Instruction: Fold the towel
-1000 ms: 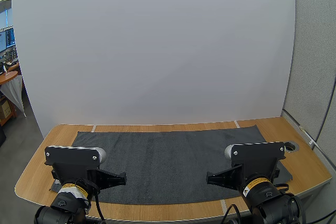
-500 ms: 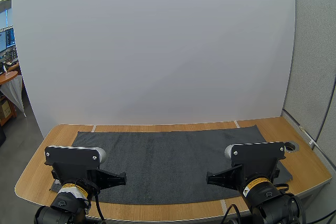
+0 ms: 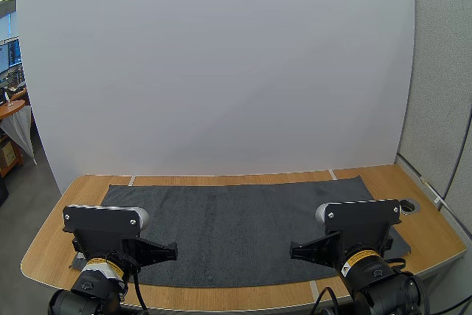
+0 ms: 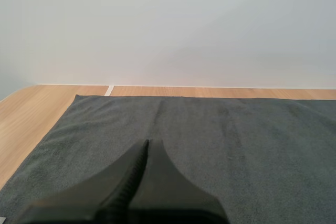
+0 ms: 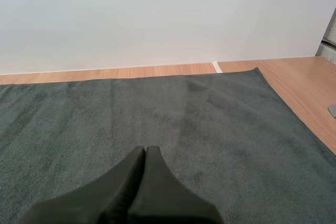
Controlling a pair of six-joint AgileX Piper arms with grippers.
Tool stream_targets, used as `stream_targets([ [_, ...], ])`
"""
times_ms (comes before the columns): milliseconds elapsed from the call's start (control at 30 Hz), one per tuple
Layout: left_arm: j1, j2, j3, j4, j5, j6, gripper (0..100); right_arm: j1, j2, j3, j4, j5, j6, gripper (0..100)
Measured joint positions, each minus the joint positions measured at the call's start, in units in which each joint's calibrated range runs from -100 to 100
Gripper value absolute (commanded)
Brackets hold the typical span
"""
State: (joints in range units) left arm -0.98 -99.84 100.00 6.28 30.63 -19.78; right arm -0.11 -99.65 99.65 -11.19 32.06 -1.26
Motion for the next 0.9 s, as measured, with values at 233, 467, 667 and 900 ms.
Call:
stream_targets([
  [233,0.00,0.00,0.00,0.00,0.00,0.00,0,0.00,0.00,0.00,-2.42,-3.13,0.00,0],
  [467,0.00,0.00,0.00,0.00,0.00,0.00,0,-1.11,7.61,-2.35,-8.31,-4.20,0.00,0],
  [667,0.00,0.00,0.00,0.00,0.00,0.00,0,-3.56,17.15,-11.11,-13.01,-4.14,0.00,0],
  [900,0.00,0.00,0.00,0.00,0.00,0.00,0,-4.07,21.77,-19.37,-14.74,-3.31,0.00,0],
])
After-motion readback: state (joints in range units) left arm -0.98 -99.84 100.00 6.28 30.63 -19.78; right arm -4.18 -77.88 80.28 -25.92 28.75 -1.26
